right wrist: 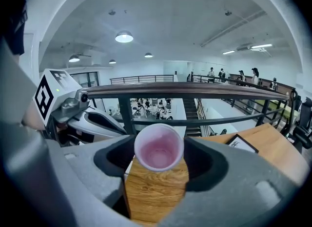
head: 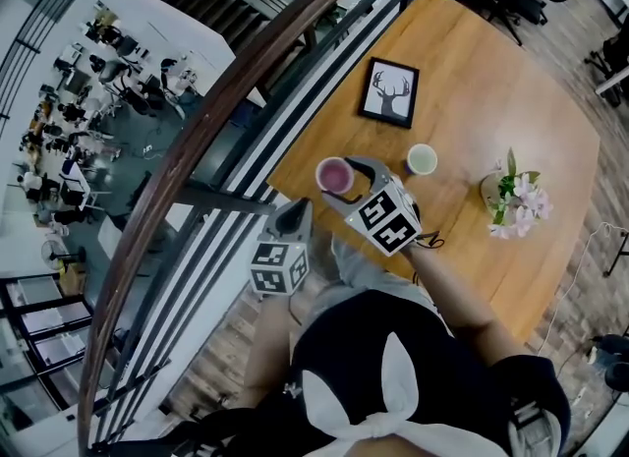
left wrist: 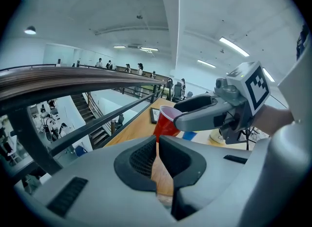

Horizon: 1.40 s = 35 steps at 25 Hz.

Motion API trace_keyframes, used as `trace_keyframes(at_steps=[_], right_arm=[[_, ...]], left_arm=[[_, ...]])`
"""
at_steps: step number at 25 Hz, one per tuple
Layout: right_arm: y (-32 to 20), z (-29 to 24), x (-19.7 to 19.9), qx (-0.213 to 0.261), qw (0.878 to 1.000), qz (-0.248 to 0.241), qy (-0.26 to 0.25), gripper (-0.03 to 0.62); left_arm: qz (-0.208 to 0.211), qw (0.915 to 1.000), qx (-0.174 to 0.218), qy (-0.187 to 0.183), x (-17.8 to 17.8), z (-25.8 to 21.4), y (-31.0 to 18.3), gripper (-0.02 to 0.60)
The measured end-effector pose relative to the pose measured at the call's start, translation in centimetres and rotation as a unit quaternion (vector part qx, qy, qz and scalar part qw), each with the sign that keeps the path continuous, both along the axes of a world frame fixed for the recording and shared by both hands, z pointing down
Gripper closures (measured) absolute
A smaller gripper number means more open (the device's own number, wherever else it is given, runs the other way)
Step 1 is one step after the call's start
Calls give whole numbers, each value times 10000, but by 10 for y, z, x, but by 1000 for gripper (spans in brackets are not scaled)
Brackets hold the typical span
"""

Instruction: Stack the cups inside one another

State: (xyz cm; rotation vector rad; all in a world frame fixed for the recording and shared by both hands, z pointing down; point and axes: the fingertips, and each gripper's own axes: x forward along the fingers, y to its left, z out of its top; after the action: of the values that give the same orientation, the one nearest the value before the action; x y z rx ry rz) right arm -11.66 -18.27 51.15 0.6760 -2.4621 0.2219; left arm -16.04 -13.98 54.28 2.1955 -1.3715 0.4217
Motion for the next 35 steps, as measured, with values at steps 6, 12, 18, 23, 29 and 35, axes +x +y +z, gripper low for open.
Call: trace_keyframes(at_steps=[6,12,18,23,29,35], right_arm=[[6,-16,9,67,9999,33,-90,283],[17,-33,16,125,9998,7,-168,283],[17,-36,32,183,9997,95,-156,283],[8,-38,51,216,9991,329,-155,283],[-4,-34,81,198,9972,705,-116,283],[-17,-26,115,212,9939,1084,23,283]], left_arm=[[61,10000,65,3,8,-7,5,549],[113,9999,89,17,17,-7,11,549],[214,9997,100,42,30,-5,12,549],[283,9995,119,28,36,-9,10,549],[338,9994,122,25,39,-8,7,549],[377,9992,108,58,42,-7,2,549]])
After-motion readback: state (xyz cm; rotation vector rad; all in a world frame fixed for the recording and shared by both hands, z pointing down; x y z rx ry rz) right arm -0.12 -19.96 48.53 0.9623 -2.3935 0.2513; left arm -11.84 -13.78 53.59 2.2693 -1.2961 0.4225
